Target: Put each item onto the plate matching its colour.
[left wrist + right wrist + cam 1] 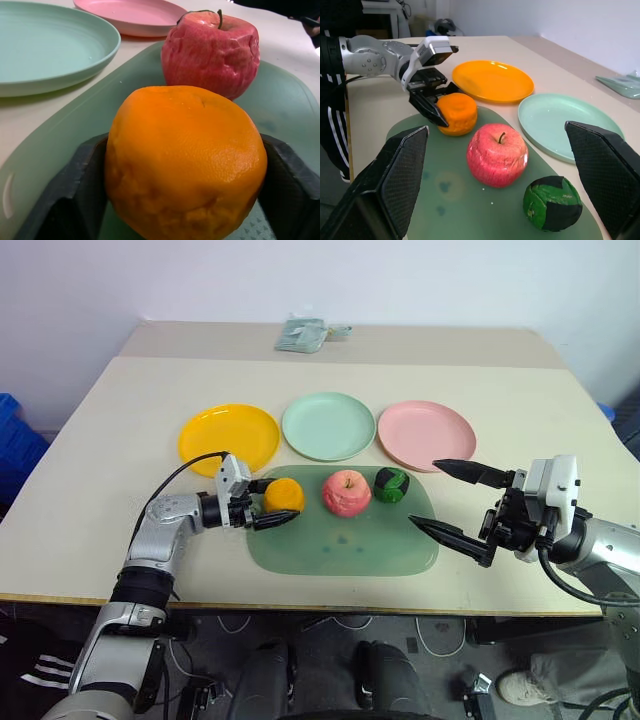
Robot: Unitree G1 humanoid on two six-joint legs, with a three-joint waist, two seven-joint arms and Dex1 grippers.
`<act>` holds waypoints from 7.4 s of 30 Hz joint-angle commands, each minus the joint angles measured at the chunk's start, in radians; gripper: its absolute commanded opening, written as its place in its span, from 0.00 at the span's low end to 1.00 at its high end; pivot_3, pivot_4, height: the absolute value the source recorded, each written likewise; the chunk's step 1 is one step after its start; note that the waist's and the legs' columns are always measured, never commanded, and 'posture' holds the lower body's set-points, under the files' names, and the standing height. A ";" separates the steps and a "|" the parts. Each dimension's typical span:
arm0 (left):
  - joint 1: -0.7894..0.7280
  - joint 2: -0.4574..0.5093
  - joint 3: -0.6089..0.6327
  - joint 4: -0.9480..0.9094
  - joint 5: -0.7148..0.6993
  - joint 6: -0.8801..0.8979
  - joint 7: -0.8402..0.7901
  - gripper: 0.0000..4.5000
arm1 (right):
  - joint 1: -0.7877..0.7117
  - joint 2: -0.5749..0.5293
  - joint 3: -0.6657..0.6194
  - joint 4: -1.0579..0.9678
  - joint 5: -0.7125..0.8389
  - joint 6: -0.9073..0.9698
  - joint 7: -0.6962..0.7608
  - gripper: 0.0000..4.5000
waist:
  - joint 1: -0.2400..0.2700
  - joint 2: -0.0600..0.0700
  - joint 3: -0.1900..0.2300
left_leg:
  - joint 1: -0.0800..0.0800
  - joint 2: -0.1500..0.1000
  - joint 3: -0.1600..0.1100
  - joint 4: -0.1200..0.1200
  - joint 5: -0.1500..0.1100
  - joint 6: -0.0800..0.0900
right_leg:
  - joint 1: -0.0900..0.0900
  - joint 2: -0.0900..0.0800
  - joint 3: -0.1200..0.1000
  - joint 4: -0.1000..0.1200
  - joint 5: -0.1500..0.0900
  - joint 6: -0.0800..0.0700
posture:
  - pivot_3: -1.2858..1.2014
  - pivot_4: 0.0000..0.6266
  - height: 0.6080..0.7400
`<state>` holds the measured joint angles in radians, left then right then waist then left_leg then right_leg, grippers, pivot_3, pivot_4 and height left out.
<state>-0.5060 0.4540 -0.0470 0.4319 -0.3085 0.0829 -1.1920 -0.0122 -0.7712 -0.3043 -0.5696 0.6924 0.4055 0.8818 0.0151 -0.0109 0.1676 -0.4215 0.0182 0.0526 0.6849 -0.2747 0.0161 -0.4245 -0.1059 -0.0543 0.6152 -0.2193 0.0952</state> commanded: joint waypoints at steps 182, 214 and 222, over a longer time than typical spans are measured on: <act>0.100 0.249 0.189 -0.424 -0.269 0.279 -0.064 1.00 | -0.517 0.160 0.475 0.578 -0.539 0.111 -0.068 0.80 | -0.027 0.005 0.007 | -0.003 0.000 -0.001 -0.002 0.005 -0.005 | -0.005 0.004 0.001 0.000 0.006 -0.001 | 0.52 0.24 1.00; 0.206 0.282 0.305 -0.497 -0.304 0.288 0.065 1.00 | -1.051 0.535 0.354 1.224 -0.566 -0.338 -0.246 0.99 | -0.035 0.008 0.010 | -0.004 0.005 -0.001 -0.004 0.006 -0.007 | -0.007 0.009 0.001 0.003 0.008 0.002 | 0.52 0.24 1.00; 0.186 0.240 0.264 -0.500 -0.308 0.294 0.089 1.00 | -0.618 0.255 0.200 0.415 -0.138 0.188 0.004 0.99 | -0.008 0.009 0.010 | -0.004 0.008 -0.002 -0.004 0.005 -0.007 | -0.004 0.008 -0.002 -0.001 0.008 0.002 | 0.52 0.24 1.00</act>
<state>-0.3012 0.6957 0.2103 -0.0585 -0.6020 0.3866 -1.1021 -0.6780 -0.4832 -0.0689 -0.0508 0.4774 0.5141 0.8467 0.0072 -0.0022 0.1777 -0.4252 0.0256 0.0509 0.6806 -0.2698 0.0096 -0.4283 -0.0978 -0.0564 0.6138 -0.2112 0.0974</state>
